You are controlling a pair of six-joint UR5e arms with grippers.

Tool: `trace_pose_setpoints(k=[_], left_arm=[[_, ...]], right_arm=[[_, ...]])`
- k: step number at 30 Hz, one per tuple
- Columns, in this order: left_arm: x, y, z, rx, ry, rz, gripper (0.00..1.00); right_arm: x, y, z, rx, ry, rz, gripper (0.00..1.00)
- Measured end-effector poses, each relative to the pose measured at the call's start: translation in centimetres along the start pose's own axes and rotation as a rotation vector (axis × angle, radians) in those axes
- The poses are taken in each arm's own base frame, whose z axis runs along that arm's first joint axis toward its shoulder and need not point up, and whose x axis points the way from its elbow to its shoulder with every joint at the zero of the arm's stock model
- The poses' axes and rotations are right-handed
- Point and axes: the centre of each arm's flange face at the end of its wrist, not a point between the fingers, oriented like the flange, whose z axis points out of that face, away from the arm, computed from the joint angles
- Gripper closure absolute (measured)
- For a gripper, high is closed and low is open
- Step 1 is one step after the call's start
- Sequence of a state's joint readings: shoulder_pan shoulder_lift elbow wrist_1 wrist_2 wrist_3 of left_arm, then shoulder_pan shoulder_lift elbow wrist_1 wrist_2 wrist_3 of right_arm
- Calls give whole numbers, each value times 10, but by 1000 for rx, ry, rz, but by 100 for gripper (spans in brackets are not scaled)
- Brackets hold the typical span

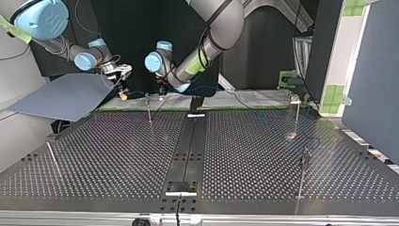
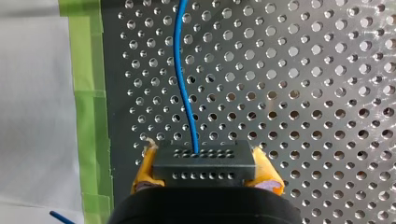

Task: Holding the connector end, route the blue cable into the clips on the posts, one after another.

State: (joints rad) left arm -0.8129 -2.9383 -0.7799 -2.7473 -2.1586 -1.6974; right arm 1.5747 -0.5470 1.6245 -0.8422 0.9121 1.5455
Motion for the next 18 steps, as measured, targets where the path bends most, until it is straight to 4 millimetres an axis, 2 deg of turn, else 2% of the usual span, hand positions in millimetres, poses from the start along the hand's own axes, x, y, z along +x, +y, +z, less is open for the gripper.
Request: trace_pose_setpoints(k=[7,18], left_arm=[[-15,1,14,3,-20,-17,100],[-10,12,25,17,-11,-29,100]], right_arm=[[4,3,4,-1,9,-6,100],[17,12,15,-7,31,-19,100]])
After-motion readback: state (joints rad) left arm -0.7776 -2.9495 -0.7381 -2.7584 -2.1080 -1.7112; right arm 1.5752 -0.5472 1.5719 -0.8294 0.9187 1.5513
